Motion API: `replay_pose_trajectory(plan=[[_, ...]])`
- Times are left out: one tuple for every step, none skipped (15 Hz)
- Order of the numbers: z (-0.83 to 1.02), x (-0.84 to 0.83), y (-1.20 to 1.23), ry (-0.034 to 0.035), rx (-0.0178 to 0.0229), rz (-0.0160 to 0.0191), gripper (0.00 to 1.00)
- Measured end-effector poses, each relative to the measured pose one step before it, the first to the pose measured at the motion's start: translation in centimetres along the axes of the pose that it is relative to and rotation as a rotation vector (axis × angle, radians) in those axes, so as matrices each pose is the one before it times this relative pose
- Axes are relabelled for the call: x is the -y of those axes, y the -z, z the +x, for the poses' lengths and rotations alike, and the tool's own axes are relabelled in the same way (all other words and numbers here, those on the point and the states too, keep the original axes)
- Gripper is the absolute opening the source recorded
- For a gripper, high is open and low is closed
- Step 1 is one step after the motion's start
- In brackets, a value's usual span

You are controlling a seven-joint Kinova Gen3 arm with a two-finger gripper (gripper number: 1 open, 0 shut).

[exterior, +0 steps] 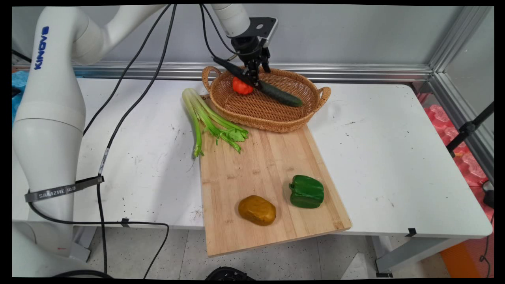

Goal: Place the picked object in the vegetable basket

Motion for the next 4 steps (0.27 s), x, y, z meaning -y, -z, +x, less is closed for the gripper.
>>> replay_pose_trajectory(plan=[[0.062, -0.006, -0.083, -0.00315, -0.00186, 0.00088, 1.00], [0.034, -0.004, -0.035, -0.00163, -0.00130, 0.00116, 1.00], [0.053, -0.015, -0.024, -0.00197, -0.00155, 0.00207, 1.00], [0.046, -0.006, -0.007, -0.00113, -0.00137, 0.00167, 1.00]])
